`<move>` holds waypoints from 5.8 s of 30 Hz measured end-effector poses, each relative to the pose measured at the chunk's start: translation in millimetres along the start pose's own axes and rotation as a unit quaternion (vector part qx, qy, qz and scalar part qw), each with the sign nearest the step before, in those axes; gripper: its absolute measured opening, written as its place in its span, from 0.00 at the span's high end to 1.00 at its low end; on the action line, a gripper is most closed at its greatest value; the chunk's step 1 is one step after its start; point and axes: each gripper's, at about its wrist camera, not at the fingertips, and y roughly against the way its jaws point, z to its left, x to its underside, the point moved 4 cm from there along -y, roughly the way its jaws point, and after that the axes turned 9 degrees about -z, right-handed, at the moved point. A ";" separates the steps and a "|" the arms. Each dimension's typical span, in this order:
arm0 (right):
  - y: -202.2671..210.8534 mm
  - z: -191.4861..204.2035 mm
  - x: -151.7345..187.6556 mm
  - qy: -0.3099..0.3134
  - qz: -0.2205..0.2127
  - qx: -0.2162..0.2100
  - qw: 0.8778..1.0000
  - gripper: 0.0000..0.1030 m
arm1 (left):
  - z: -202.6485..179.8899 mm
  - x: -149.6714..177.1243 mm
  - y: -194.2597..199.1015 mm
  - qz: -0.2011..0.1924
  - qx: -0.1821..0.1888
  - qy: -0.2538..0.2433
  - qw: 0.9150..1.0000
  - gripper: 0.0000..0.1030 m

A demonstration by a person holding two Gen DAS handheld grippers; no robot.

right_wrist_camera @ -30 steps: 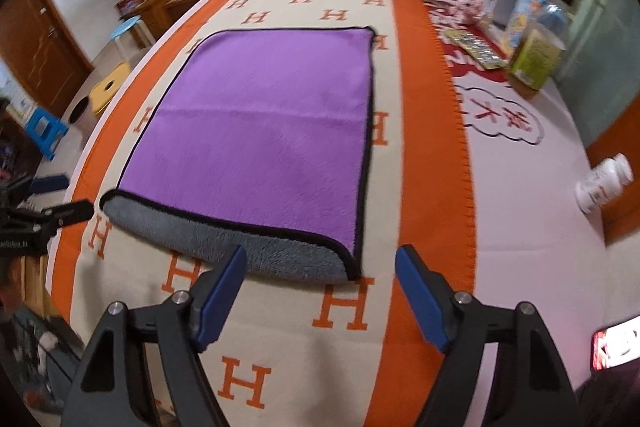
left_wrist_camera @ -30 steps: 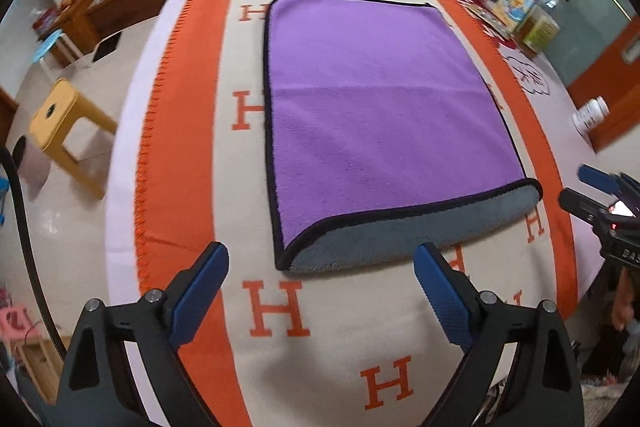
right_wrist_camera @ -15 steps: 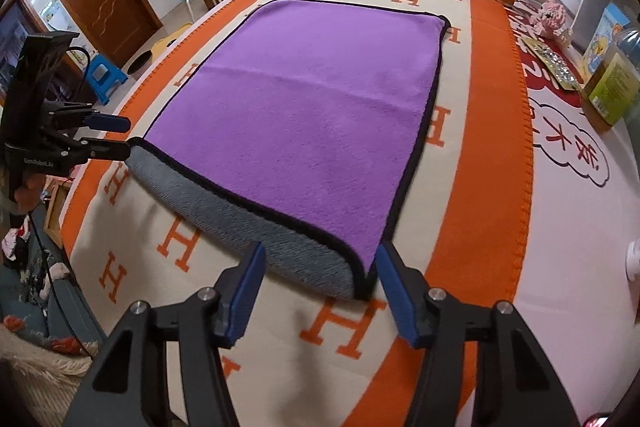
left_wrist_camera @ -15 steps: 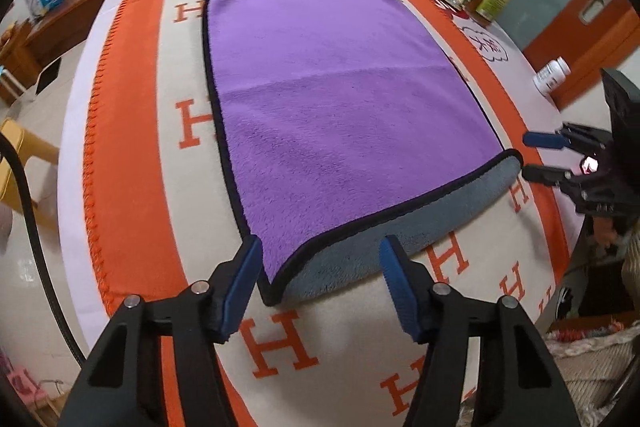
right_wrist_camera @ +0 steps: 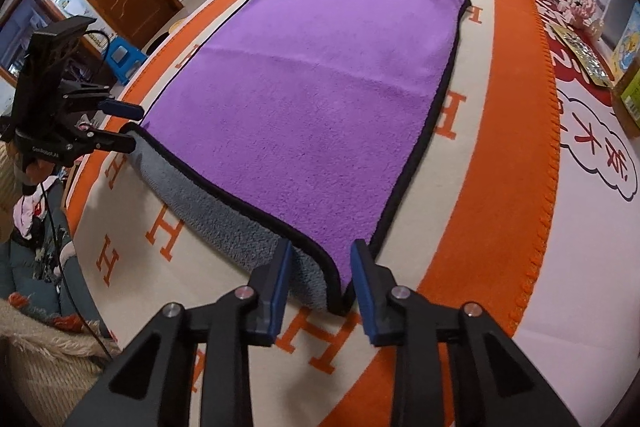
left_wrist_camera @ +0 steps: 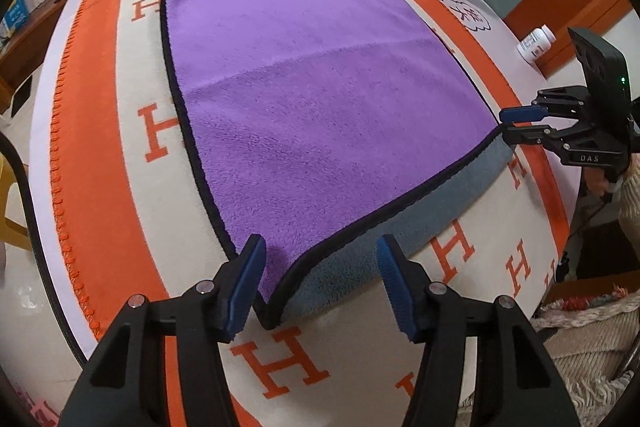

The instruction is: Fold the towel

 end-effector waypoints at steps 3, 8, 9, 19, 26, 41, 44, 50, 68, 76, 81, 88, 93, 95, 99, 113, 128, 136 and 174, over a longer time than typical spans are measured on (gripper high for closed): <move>-0.9 1.9 1.2 0.002 0.004 -0.006 1.000 0.78 | -1.1 1.5 -2.8 0.008 0.004 -0.005 1.000 0.48; -0.5 1.2 2.5 0.003 0.006 -0.005 1.000 0.85 | 1.7 6.2 -5.4 0.022 0.005 -0.005 1.000 0.62; -0.3 1.1 2.8 0.003 0.006 -0.005 1.000 0.86 | 2.2 7.2 -5.3 0.023 0.005 -0.005 1.000 0.64; 2.4 6.0 5.7 0.014 0.004 0.011 1.000 0.94 | -3.7 15.0 -4.5 0.033 -0.034 -0.032 0.998 0.92; 12.7 9.2 0.9 0.018 -0.013 0.026 0.999 0.95 | -17.1 12.2 8.0 0.020 -0.079 -0.065 0.995 0.96; 39.1 -17.7 -98.6 0.001 -0.114 0.109 0.988 0.96 | 3.3 -87.9 42.4 -0.068 -0.187 -0.045 0.979 0.96; 36.2 -25.8 -123.7 0.002 -0.128 0.128 0.983 0.96 | 14.3 -118.4 40.3 -0.083 -0.215 -0.040 0.972 0.96; 20.6 -52.5 -175.3 -0.016 -0.147 0.162 0.976 0.96 | 36.9 -172.4 27.3 -0.098 -0.249 -0.022 0.963 0.96; -58.4 -101.2 -225.2 -0.055 -0.114 0.205 0.970 0.95 | 95.5 -230.8 -55.9 -0.065 -0.290 0.027 0.954 0.96; -75.5 -109.3 -227.8 -0.061 -0.096 0.223 0.968 0.95 | 106.4 -233.3 -68.6 -0.059 -0.286 0.058 0.955 0.94; -79.0 -112.3 -227.5 -0.065 -0.088 0.234 0.966 0.87 | 111.0 -231.9 -74.1 -0.055 -0.296 0.067 0.951 0.86; -62.8 -114.5 -224.3 -0.082 -0.107 0.243 0.961 0.61 | 113.4 -227.9 -64.9 -0.068 -0.309 0.079 0.945 0.36; -51.7 -110.6 -222.3 -0.093 -0.114 0.236 0.961 0.60 | 110.0 -225.9 -54.7 -0.076 -0.306 0.087 0.945 0.22; -48.4 -106.8 -222.6 -0.092 -0.117 0.236 0.960 0.60 | 105.9 -224.5 -50.7 -0.079 -0.303 0.088 0.946 0.18; -38.6 -93.4 -220.9 -0.091 -0.122 0.231 0.961 0.60 | 95.2 -219.5 -41.8 -0.086 -0.292 0.092 0.948 0.15; 0.7 -47.7 -194.6 -0.091 -0.141 0.221 0.961 0.60 | 41.9 -190.5 2.0 -0.123 -0.252 0.100 0.955 0.10; 71.9 1.3 -155.2 -0.107 -0.171 0.202 0.958 0.57 | -21.2 -143.4 83.8 -0.188 -0.228 0.145 0.944 0.01; 101.4 21.8 -134.1 -0.116 -0.183 0.198 0.956 0.49 | -48.3 -121.6 117.7 -0.200 -0.213 0.147 0.945 0.01; 168.9 88.1 -49.1 -0.139 -0.188 0.209 0.950 0.49 | -145.0 -48.7 188.5 -0.232 -0.221 0.127 0.939 0.01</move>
